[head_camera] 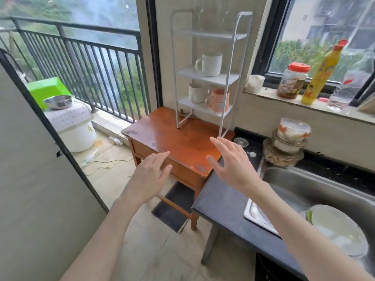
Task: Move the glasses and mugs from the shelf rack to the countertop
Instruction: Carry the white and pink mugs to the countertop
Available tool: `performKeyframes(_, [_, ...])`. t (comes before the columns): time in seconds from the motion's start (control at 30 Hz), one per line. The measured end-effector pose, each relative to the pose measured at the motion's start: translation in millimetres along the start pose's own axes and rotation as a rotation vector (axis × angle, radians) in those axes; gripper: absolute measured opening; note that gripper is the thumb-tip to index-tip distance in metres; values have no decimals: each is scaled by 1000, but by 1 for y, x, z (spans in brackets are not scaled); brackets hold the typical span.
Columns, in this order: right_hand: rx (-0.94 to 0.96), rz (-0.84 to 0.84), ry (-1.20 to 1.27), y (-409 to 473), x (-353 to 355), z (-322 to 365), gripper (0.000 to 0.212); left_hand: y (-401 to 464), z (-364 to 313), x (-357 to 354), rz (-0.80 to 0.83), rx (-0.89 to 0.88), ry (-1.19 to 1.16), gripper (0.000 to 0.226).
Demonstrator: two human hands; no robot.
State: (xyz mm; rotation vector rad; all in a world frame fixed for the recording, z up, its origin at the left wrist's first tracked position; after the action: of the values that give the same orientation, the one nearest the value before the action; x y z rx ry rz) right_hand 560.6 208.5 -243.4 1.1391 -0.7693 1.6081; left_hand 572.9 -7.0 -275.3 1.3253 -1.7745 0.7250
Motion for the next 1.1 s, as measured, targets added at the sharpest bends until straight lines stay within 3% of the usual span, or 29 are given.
performKeyframes(0.2, [-87,-24,83,99,-14,0,56,92,75,36,27,-2,-46,47])
performKeyframes(0.43, [-172,-15,220,188,-29,-28,57,190,125,31,94,-32,-122,46])
performKeyframes(0.67, [-213,-61,242,273,-36,-67,58,300,128,26,145,-118,-357,40])
performKeyframes(0.83, [-319,-130,498,323,-36,-102,58,374,120,24,190,-128,-461,40])
performKeyframes(0.93, [-378,-193,674,340,-35,-119,50,412,118,16,223,-101,-550,39])
performKeyframes(1.1, [-419,-281,716,359,-37,-138,30,468,125,0,308,14,-763,39])
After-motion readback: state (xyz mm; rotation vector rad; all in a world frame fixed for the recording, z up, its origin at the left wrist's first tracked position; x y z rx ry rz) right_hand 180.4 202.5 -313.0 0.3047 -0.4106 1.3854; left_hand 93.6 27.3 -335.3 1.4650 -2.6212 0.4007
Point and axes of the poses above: each hand's wrist, its own y-axis towards the middle knuckle, its own x-axis out of the back of the hand, z = x × y, the point moved 4 cm from there along y, towards the middle knuckle, and after that the axes turned 14 degrees about z, right-handed, at the moved point
